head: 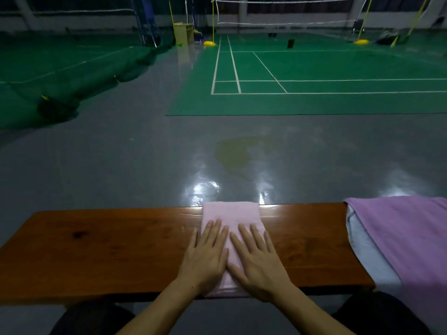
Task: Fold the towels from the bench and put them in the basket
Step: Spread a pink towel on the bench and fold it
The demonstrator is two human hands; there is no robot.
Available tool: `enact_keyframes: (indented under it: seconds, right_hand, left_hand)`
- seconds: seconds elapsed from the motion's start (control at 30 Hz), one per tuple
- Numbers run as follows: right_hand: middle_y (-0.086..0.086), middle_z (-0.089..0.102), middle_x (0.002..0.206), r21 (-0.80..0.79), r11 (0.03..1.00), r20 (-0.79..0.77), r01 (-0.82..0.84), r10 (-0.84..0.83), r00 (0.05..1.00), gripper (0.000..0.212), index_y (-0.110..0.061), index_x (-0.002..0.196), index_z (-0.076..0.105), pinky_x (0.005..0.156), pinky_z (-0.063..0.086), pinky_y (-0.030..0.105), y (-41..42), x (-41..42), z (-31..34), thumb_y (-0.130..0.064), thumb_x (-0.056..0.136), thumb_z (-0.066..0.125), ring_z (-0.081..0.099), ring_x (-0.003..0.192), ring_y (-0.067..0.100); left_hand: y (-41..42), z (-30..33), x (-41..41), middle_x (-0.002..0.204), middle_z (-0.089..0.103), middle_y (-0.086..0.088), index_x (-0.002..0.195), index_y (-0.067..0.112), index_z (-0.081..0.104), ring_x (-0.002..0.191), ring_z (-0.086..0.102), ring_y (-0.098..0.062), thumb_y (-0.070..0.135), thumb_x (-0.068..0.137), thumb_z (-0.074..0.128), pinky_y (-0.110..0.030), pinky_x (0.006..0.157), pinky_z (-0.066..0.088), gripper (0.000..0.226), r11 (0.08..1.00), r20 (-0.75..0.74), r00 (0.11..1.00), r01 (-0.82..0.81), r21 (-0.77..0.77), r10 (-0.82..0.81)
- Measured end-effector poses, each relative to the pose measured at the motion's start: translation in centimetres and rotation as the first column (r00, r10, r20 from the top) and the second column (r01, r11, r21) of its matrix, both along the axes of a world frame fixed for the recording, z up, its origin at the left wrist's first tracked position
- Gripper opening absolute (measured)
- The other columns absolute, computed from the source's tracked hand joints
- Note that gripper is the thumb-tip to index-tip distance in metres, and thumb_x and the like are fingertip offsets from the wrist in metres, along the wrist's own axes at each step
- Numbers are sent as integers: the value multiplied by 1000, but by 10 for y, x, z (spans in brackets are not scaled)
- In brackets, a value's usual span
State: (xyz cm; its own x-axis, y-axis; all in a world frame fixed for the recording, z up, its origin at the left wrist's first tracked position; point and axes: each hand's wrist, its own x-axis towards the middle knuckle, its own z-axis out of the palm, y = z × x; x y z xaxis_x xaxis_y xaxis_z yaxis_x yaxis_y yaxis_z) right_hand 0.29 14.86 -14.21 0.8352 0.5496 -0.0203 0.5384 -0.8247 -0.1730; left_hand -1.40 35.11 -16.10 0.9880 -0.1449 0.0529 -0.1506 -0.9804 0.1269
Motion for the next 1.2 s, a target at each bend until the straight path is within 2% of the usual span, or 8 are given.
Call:
enact_keyframes:
  seconds: [0.17, 0.27, 0.4, 0.6, 0.77, 0.97, 1.07, 1.2]
  right_hand:
    - [1, -30, 170, -116, 993, -68, 29, -37, 997, 85, -32, 166, -13, 126, -13, 59, -16, 2, 6, -80, 99, 7, -28, 156, 34]
    - [9, -7, 175, -113, 992, -110, 59, -71, 991, 83, -26, 167, 7, 127, -3, 56, -32, -4, 24, -75, 101, 20, -8, 161, 37]
    - [-12, 33, 164, 25, 1000, -187, 13, -8, 982, 47, -43, 141, 50, 124, 27, 33, -58, -21, 51, -67, 101, 45, 26, 151, 12]
    - [-17, 34, 163, -15, 999, -160, -38, 35, 986, 53, -47, 143, 50, 122, 32, 30, -62, -26, 51, -70, 96, 54, 30, 149, 9]
    - [-15, 44, 157, 48, 999, -71, -22, 26, 997, 44, -45, 136, 58, 117, 40, 29, -53, -14, 38, -66, 98, 54, 40, 143, 10]
    - [-14, 56, 142, 45, 999, 59, -9, 6, 998, 33, -38, 121, 66, 107, 45, 24, -43, 2, 24, -59, 98, 56, 48, 130, 11]
    - [-14, 56, 136, 98, 995, 51, 8, -14, 999, 31, -36, 114, 65, 102, 49, 25, -40, 7, 20, -60, 96, 58, 47, 123, 8]
    - [-21, 55, 128, 299, 953, -80, 56, -34, 996, 24, -35, 100, 64, 98, 50, 25, -42, 10, 27, -57, 91, 63, 45, 120, 2]
  left_hand:
    - [12, 11, -6, 164, 42, -9, 155, 19, 50, 152, 41, -29, 53, 105, 33, -58, 120, 35, 63, 994, 1, 1000, -25, 102, 25]
    - [19, 27, -19, 152, 58, -8, 135, 24, 65, 139, 55, -28, 54, 100, 41, -50, 114, 45, 52, 995, 36, 999, 15, 98, -19]
    - [36, 51, -43, 141, 60, 15, 122, 37, 67, 130, 54, -8, 63, 97, 51, -29, 108, 44, 40, 981, 75, 980, 188, -53, -184]
    - [50, 52, -58, 141, 60, 17, 121, 39, 66, 130, 54, -9, 76, 83, 53, -31, 107, 43, 54, 969, 48, 968, 245, 14, -246]
    - [54, 49, -48, 149, 57, 16, 129, 37, 69, 134, 53, -10, 67, 87, 63, -32, 110, 42, 53, 980, 44, 979, 200, 25, -201]
    - [44, 43, -36, 119, 68, 14, 103, 31, 72, 106, 60, -10, 49, 91, 66, -26, 86, 52, 23, 989, 157, 977, 147, -3, -145]
    - [42, 45, -30, 113, 65, 17, 100, 32, 67, 99, 57, -4, 47, 90, 66, -25, 83, 55, 18, 989, 121, 989, 98, -110, -85]
    - [43, 61, -29, 110, 70, 19, 88, 31, 63, 100, 63, 3, 43, 88, 69, -24, 80, 58, 13, 880, 10, 1000, 10, -476, -6]
